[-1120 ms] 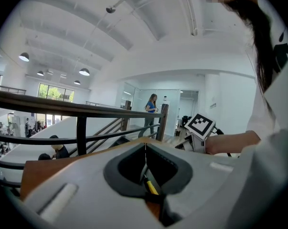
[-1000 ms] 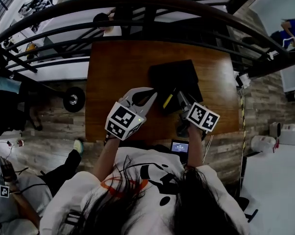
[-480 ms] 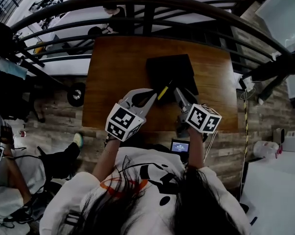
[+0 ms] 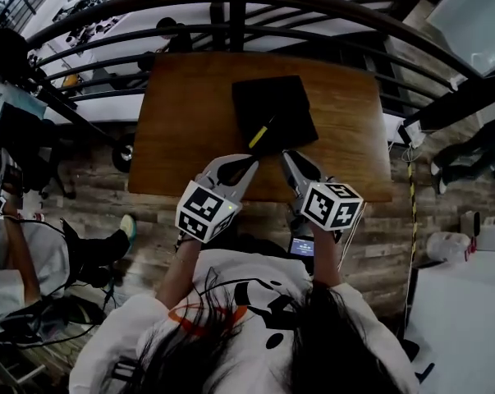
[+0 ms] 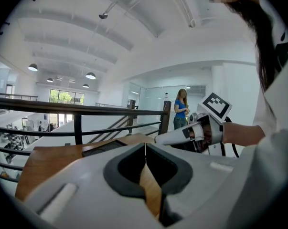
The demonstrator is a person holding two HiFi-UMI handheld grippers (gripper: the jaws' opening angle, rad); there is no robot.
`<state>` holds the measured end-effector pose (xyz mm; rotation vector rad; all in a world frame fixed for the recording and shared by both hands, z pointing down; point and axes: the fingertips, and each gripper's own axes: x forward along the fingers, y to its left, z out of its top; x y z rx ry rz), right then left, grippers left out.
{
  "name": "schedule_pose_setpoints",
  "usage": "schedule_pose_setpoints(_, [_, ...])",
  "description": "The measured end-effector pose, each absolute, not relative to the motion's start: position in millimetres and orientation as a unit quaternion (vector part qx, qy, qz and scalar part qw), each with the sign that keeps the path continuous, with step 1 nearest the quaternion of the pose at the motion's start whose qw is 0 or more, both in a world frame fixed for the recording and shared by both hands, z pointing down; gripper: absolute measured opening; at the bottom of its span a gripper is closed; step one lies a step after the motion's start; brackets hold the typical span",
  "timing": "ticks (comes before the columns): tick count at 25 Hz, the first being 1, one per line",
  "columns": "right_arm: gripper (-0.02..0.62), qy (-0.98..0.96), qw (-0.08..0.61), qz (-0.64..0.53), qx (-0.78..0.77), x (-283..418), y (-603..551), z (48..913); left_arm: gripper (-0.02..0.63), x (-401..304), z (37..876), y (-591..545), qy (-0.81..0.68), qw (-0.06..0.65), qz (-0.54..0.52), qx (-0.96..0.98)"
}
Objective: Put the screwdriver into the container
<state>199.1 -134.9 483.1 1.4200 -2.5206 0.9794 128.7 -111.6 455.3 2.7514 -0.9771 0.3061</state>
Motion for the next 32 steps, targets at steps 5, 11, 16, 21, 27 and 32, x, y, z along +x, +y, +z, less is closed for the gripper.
schedule_pose_setpoints(5, [0.049,-0.835,0.047,0.309,0.453,207.5,-100.5,478.4,0.0,147.1,457.1,-78.2,-0.325,0.115,0.113,0.932])
schedule_pose_setpoints(11, [0.035,-0.84,0.044,0.312,0.442,204.6,-69.0,479.9,0.0,150.4,463.2,-44.7,-0.323,0.125,0.128,0.929])
schedule_pose_setpoints(16, [0.034,-0.848,0.05,0.317,0.422,184.3,-52.2,485.8,0.0,137.6,468.8,-20.3,-0.331,0.13,0.15,0.923])
schedule_pose_setpoints(21, [0.031,-0.856,0.049,0.316,0.407,160.3,-37.0,487.4,0.0,120.0,468.3,-1.2,-0.339,0.127,0.151,0.92])
schedule_pose_setpoints(27, [0.025,-0.855,0.052,0.312,0.411,142.2,-9.6,487.2,0.0,101.1,468.1,32.6,-0.334,0.12,0.157,0.922])
schedule_pose_setpoints(32, [0.025,-0.853,0.049,0.308,0.419,113.1,26.0,471.4,0.0,66.7,451.1,69.8,-0.332,0.114,0.147,0.925])
